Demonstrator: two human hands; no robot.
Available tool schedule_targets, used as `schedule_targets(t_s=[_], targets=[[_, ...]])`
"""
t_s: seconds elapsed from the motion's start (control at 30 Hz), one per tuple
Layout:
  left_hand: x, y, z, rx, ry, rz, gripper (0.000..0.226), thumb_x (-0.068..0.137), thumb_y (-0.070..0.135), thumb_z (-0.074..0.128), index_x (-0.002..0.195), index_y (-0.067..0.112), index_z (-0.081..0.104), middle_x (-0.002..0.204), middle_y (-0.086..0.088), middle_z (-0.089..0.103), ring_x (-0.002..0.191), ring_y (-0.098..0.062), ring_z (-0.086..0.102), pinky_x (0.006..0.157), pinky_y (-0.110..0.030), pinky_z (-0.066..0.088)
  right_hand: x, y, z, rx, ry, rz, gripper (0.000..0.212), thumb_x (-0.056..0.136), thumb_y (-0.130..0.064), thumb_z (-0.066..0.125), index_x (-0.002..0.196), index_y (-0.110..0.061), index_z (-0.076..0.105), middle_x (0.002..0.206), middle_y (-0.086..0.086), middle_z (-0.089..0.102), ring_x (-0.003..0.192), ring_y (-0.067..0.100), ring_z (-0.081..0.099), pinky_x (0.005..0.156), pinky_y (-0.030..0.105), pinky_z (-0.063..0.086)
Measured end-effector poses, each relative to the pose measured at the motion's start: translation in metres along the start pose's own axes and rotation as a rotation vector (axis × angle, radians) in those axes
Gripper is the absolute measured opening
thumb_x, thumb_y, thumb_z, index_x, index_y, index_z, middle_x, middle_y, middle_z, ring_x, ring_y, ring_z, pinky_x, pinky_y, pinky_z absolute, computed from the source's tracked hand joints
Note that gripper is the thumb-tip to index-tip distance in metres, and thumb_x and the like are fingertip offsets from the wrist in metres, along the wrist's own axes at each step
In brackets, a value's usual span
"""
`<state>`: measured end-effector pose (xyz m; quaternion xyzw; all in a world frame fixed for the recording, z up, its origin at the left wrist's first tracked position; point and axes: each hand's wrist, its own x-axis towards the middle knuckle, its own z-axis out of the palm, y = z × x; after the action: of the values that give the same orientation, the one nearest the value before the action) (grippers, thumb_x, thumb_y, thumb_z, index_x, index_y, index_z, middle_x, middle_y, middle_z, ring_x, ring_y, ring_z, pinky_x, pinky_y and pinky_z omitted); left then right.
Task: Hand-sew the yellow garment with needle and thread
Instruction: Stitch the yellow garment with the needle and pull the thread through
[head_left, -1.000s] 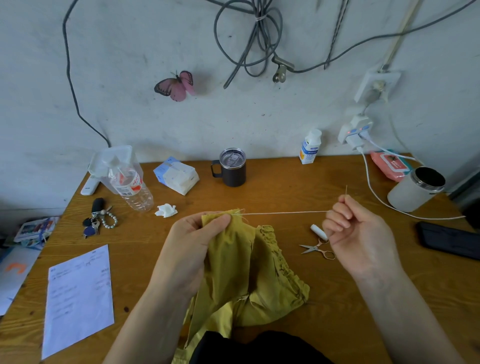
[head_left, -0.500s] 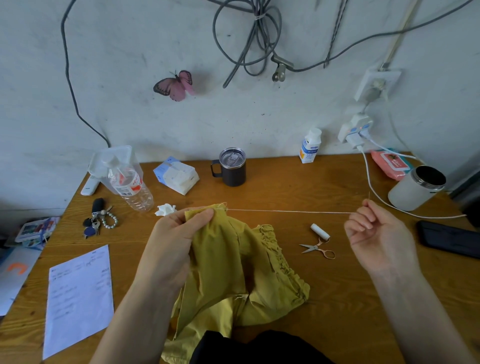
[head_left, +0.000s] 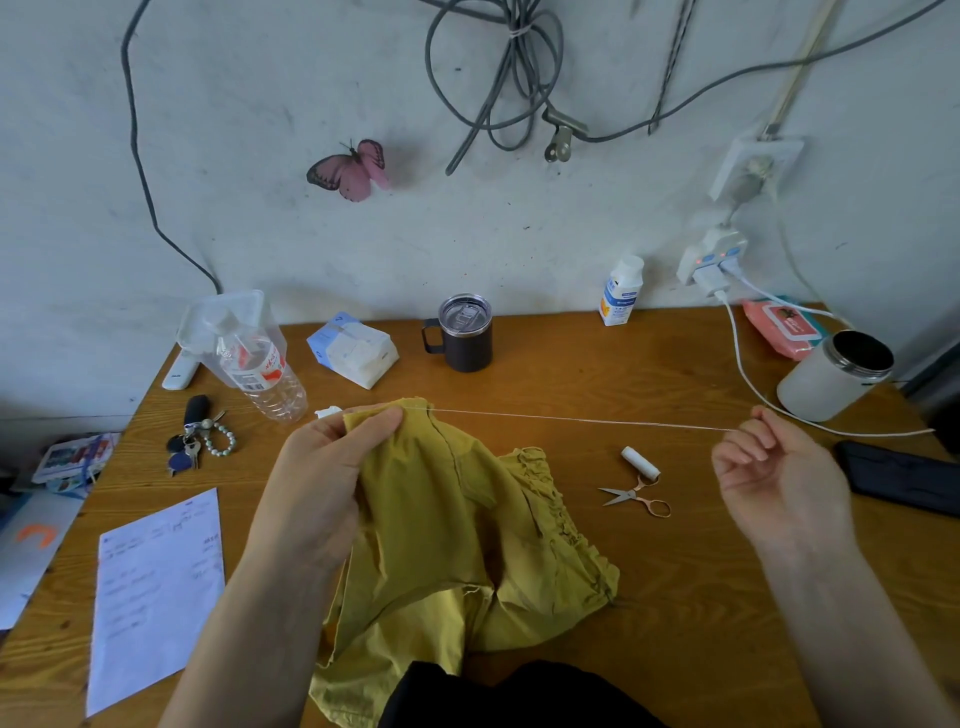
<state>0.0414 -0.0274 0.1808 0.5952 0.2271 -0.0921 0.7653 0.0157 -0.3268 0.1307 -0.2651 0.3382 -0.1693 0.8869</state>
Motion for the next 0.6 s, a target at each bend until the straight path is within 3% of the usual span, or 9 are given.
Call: schedule_targets(t_s=[0.17, 0.27, 0.43, 0.6], targets=[[-0.001, 0.000, 0.001, 0.032, -0.017, -0.005, 0.008, 0.070, 0.016, 0.071, 0.066, 0.010, 0.074, 0.067, -0.004, 0.075, 0.058, -0.012, 0.072, 0.046, -0.019, 0.053, 0.001, 0.000, -0.001, -0.013, 0.003, -0.008, 0.013, 0.094, -0.014, 0.046, 0.086, -0.014, 0.056, 0.054, -0.008, 0.041, 0.043, 0.003, 0.036, 0.041, 0.013, 0.033], [-0.004, -0.002, 0.005, 0.086, -0.081, 0.027, 0.009, 0.062, 0.024, 0.070, 0.061, 0.020, 0.078, 0.068, -0.003, 0.076, 0.061, -0.011, 0.072, 0.051, -0.020, 0.054, -0.008, 0.006, 0.003, -0.127, -0.090, -0.020, 0.013, 0.095, -0.014, 0.046, 0.087, -0.013, 0.056, 0.054, -0.007, 0.040, 0.045, 0.003, 0.035, 0.041, 0.014, 0.033], [-0.017, -0.004, 0.016, 0.108, -0.190, 0.026, 0.010, 0.059, 0.025, 0.071, 0.065, 0.023, 0.078, 0.069, -0.004, 0.076, 0.061, -0.012, 0.072, 0.051, -0.020, 0.055, -0.041, 0.026, 0.022, -0.492, -0.463, -0.173, 0.014, 0.090, -0.013, 0.046, 0.083, -0.011, 0.059, 0.053, -0.006, 0.043, 0.045, 0.006, 0.037, 0.041, 0.015, 0.036], [-0.028, -0.003, 0.023, 0.164, -0.290, 0.027, 0.016, 0.059, 0.029, 0.071, 0.073, 0.023, 0.078, 0.075, -0.007, 0.076, 0.065, -0.016, 0.073, 0.055, -0.022, 0.055, -0.077, 0.044, 0.042, -0.996, -0.855, -0.577, 0.009, 0.086, -0.022, 0.055, 0.086, -0.015, 0.060, 0.055, -0.011, 0.049, 0.049, 0.005, 0.042, 0.046, 0.024, 0.036]])
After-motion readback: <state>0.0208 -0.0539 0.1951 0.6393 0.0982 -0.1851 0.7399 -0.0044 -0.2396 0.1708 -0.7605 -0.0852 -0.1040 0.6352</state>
